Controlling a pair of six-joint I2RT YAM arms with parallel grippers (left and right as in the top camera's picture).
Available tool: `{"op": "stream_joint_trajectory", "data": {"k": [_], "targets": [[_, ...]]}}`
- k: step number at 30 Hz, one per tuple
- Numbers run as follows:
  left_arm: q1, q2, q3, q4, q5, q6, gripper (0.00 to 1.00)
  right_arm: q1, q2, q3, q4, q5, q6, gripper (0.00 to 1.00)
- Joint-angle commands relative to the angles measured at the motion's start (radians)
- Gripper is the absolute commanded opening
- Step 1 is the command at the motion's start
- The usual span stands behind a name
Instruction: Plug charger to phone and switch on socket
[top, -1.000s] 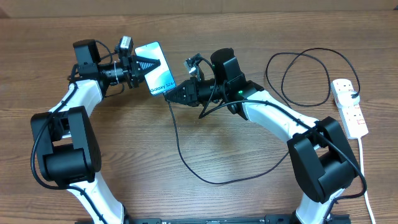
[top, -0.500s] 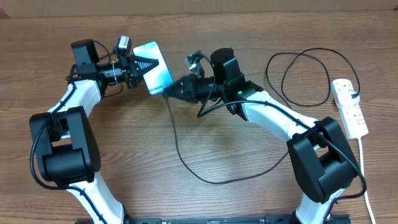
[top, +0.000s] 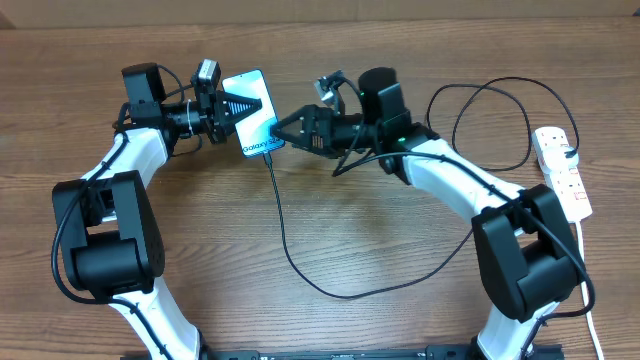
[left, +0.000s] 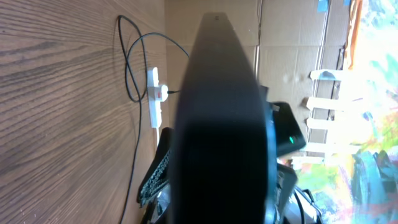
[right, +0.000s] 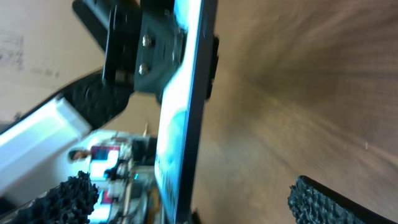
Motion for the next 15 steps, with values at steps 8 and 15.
{"op": "stream_joint_trajectory", "data": {"k": [8, 15], "targets": [[-0.002, -0.017, -0.002, 0.008, 0.045, 0.023, 0.04, -0.015, -0.028, 0.013, -0.331, -0.132, -0.215, 1.0], [-0.003, -0.017, -0.002, 0.008, 0.029, 0.037, 0.04, 0.027, -0.028, 0.013, -0.335, -0.078, -0.216, 1.0]]}}
